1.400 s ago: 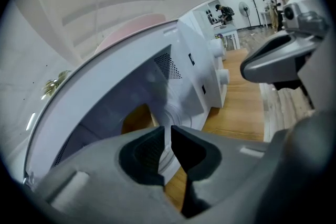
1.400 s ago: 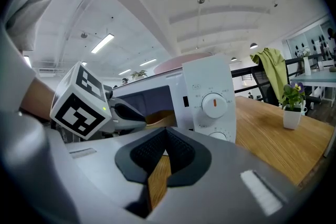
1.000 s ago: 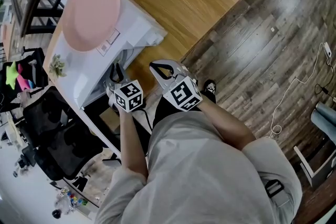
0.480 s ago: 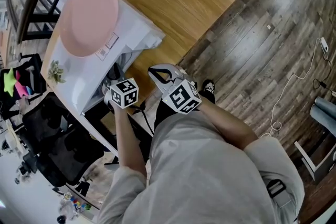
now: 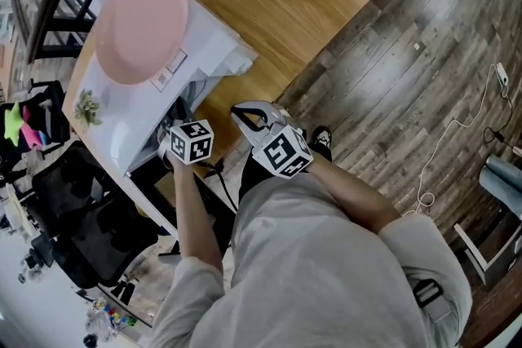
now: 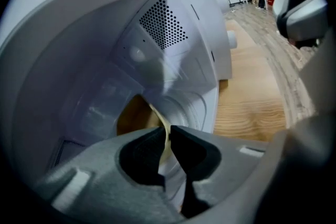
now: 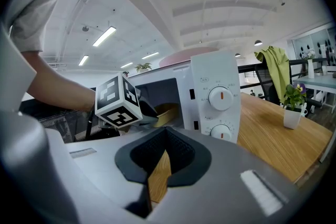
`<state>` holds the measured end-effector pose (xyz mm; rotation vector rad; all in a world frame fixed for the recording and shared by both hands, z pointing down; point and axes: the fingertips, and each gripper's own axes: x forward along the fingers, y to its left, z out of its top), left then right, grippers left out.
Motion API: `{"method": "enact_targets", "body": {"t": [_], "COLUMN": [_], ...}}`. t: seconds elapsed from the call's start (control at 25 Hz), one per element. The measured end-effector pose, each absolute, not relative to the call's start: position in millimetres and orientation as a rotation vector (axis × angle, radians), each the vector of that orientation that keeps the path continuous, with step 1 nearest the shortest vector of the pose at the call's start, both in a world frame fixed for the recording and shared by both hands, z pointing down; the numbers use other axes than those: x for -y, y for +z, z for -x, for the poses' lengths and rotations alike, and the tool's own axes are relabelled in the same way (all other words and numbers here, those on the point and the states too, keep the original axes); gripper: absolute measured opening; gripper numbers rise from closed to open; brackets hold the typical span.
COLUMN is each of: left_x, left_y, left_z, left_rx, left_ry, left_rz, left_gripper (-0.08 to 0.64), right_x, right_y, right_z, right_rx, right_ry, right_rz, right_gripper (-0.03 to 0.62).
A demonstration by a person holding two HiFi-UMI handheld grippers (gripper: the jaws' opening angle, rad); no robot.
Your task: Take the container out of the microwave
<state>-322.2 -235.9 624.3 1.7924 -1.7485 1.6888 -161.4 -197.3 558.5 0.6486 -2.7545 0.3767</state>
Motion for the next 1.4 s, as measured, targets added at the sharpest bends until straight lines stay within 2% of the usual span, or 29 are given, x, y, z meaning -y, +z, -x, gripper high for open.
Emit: {"method": "enact_targets", "body": {"t": [0.76, 0.88, 1.16, 1.28, 1.4], "left_x": [223.0, 223.4, 214.6, 213.9, 214.5], "left_y": [611.0, 609.9, 627.7, 631.5, 630.6], "left_z": [283.3, 285.5, 285.4, 287.4, 289.3], "left_rx": [1.701, 1.696, 1.460, 1.436, 1.458], "left_ry": [1.620, 1.663, 1.786, 1.819, 1.834], "left_rz": [-1.873, -1.886, -1.922, -1.920, -1.904], "left_gripper": [0.045, 0.100, 0.173, 0.172, 0.064], "right_x": [198.0, 198.2, 202.4, 204.2, 203.7], "right_y": [555.3, 555.5, 556.6, 555.6, 556.5], "right_z": [155.6, 155.3, 153.2, 153.6, 152.8], "right_rx": [2.770, 2.770, 2.760, 2.762, 2.760], "right_ry": [0.388, 0.390, 0.396, 0.393, 0.398], "right_rz": [-0.671, -0.671, -0.678, -0.680, -0.680], "right_gripper": [0.011, 0.011, 0.011, 0.011, 0.011]}}
